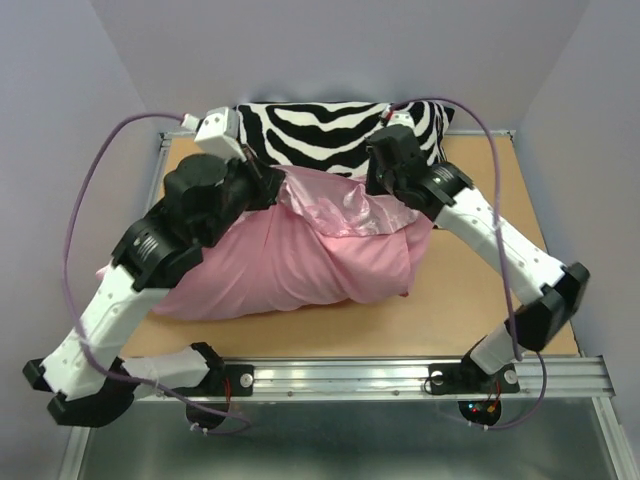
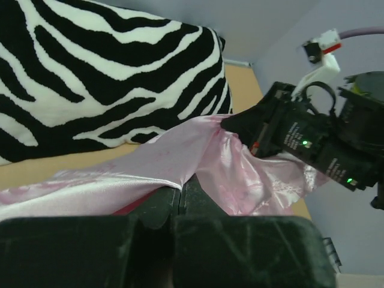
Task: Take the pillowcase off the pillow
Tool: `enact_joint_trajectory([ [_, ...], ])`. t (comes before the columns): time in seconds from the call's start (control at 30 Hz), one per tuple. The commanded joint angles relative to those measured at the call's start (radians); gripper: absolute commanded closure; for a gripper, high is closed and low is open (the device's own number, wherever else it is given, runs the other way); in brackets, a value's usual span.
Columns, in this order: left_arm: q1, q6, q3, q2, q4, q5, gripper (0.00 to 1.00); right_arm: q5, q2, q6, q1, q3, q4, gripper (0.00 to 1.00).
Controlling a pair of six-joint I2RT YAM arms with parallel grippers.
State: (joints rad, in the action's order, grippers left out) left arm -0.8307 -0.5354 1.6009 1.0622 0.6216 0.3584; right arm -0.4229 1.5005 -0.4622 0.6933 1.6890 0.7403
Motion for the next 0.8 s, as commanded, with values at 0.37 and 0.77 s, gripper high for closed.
enact_joint_trajectory([
  [0.37,0.495,-0.020,-0.217,0.404,-0.491,-0.468,0.99,0.245,0.282,-0.035,-0.110,-0.080,-0.163,0.63],
  [0.77,0.519,0.055,-0.171,0.398,-0.505,-0.411,0.41,0.090,0.080,0.034,-0.123,0.095,-0.160,0.10],
])
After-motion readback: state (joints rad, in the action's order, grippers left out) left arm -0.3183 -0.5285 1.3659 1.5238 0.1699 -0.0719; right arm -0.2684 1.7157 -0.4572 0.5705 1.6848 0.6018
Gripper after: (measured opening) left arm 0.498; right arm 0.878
